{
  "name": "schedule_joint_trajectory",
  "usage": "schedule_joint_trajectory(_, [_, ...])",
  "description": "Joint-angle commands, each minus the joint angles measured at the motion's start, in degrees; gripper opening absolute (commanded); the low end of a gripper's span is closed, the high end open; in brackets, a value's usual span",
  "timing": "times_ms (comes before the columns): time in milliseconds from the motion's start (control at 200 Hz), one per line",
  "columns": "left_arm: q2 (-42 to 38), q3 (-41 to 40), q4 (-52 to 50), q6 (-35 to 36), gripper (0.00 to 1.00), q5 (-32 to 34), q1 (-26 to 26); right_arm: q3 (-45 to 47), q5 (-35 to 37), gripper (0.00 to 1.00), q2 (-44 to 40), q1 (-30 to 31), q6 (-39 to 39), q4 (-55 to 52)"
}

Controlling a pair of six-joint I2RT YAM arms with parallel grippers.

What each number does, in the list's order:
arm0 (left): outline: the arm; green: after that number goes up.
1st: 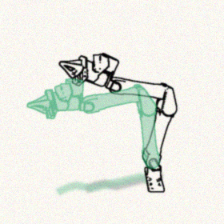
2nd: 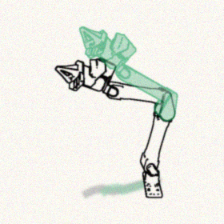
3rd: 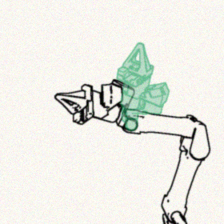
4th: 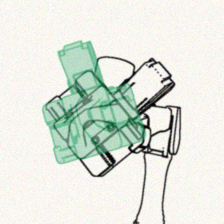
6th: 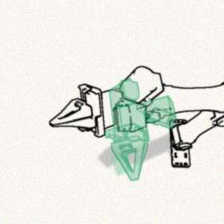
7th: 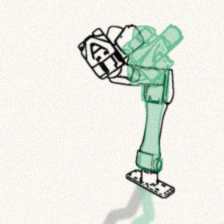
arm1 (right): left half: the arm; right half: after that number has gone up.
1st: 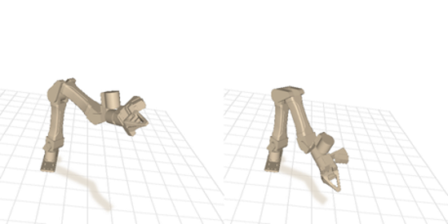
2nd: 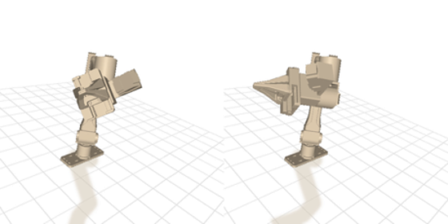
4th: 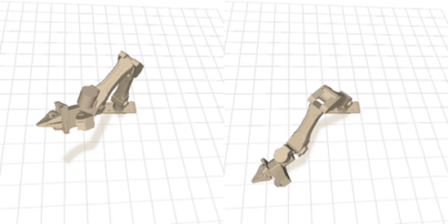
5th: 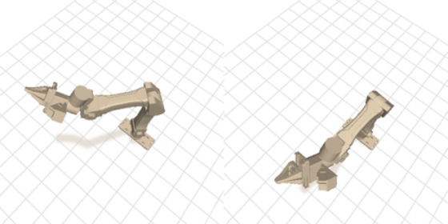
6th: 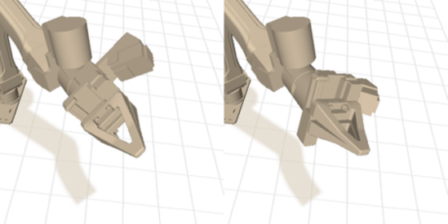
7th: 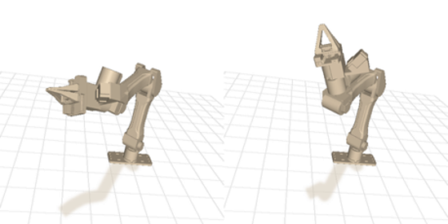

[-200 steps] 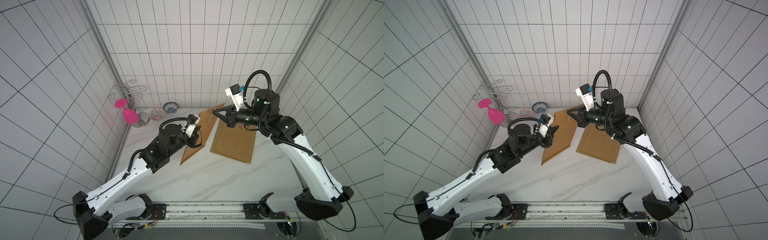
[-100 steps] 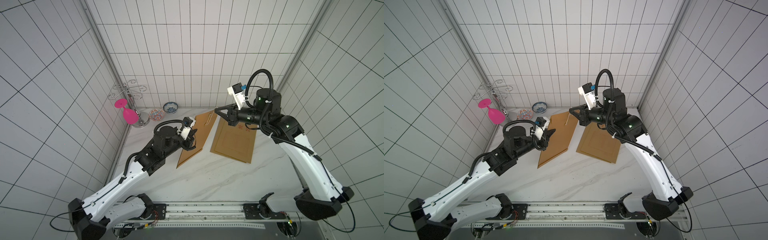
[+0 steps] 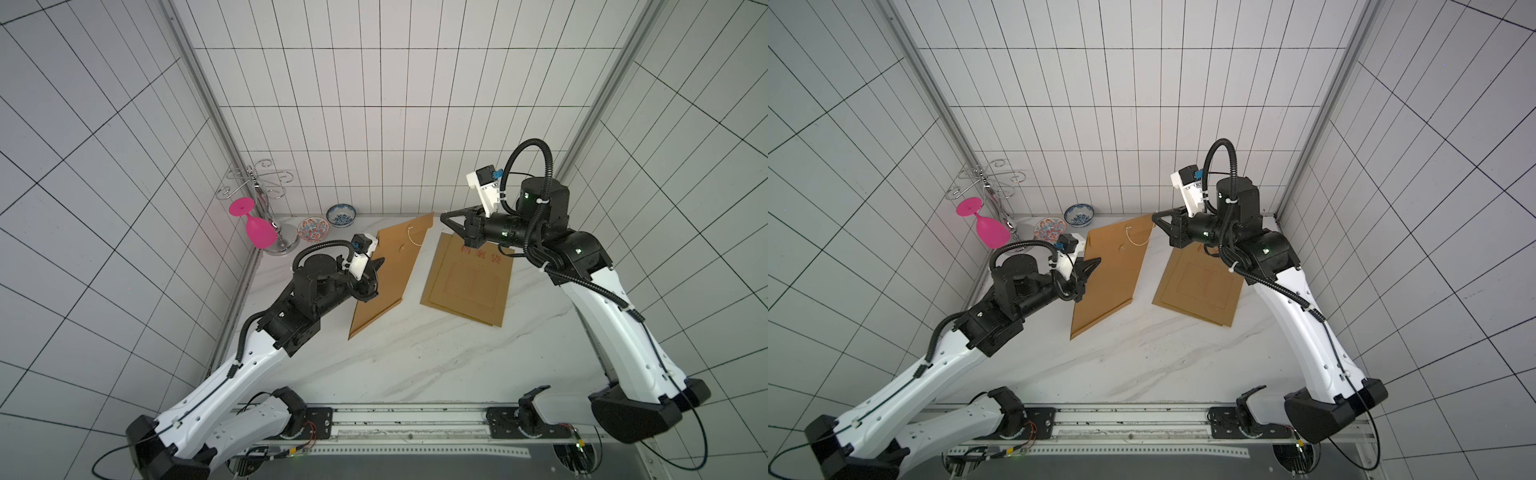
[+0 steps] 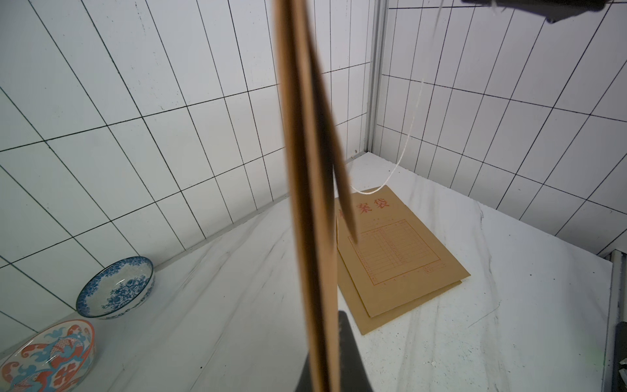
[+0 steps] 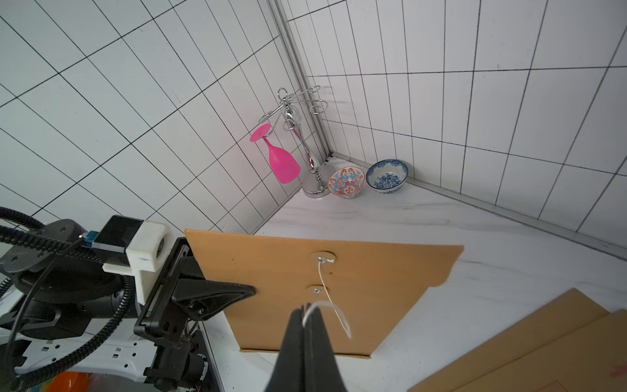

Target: Open the file bag

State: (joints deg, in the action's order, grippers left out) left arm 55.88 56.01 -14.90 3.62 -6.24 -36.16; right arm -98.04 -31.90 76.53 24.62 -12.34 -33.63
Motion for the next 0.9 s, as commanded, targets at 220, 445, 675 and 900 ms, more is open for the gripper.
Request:
schedule_joint_trajectory(220, [1.66,4.22,-8.01,1.01,0.0,0.87,0.6,4.71,3.29,0.0,-3.24,-5.67,0.83,1.36])
schedule_joint_trajectory(445, [2.39,7.15,-14.88,1.73,0.0,1.09,0.76,3.54,5.27,0.0,-1.98,-8.12,0.52,1.55])
schedule_joint_trajectory(675, [0.82,7.36,-18.17,2.35,0.0,1.01,0.85,1.59,6.08,0.0,0.6,-10.17,0.3,2.82])
schedule_joint_trajectory(900, [0.42,7.22,-19.46,2.71,0.0,0.99,1.0,-1.74,6.14,0.0,3.02,-12.93,-0.84,4.95])
